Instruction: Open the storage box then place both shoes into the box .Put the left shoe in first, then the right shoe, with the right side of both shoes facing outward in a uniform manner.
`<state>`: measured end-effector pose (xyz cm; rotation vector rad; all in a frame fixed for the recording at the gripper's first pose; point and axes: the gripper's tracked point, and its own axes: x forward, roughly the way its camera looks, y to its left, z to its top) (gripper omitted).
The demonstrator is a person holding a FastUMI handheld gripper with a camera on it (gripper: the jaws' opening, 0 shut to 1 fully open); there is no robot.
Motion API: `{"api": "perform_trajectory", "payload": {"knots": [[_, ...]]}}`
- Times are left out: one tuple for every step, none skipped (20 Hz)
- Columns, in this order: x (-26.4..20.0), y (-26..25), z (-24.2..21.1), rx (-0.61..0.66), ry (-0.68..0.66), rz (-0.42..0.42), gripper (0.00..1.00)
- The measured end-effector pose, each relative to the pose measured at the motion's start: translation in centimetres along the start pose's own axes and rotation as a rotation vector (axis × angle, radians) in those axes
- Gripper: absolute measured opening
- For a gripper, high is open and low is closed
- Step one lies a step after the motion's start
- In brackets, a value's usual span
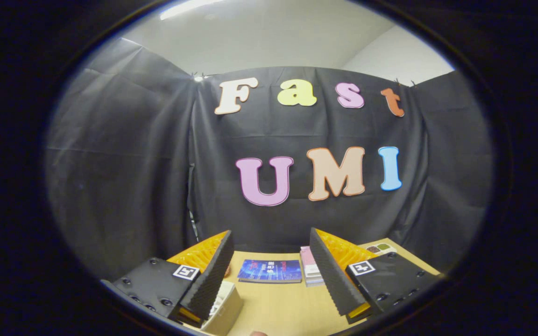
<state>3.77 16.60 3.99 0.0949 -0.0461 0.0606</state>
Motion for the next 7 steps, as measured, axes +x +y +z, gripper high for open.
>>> {"api": "perform_trajectory", "payload": {"knots": [[0.1,-0.5,-0.3,-0.005,0.0,0.003,1.0],[0.3,-0.9,-0.6,-0.005,0.004,0.009,1.0],[0.5,-1.1,-1.0,-0.002,0.011,0.015,1.0],[0.6,-1.5,-1.1,0.001,0.018,0.02,1.0],[0.6,-1.9,-1.2,0.002,0.024,0.024,1.0],[0.7,-2.3,-1.3,0.005,0.028,0.024,1.0],[0.5,-2.6,-1.4,0.012,0.032,0.024,1.0]]}}
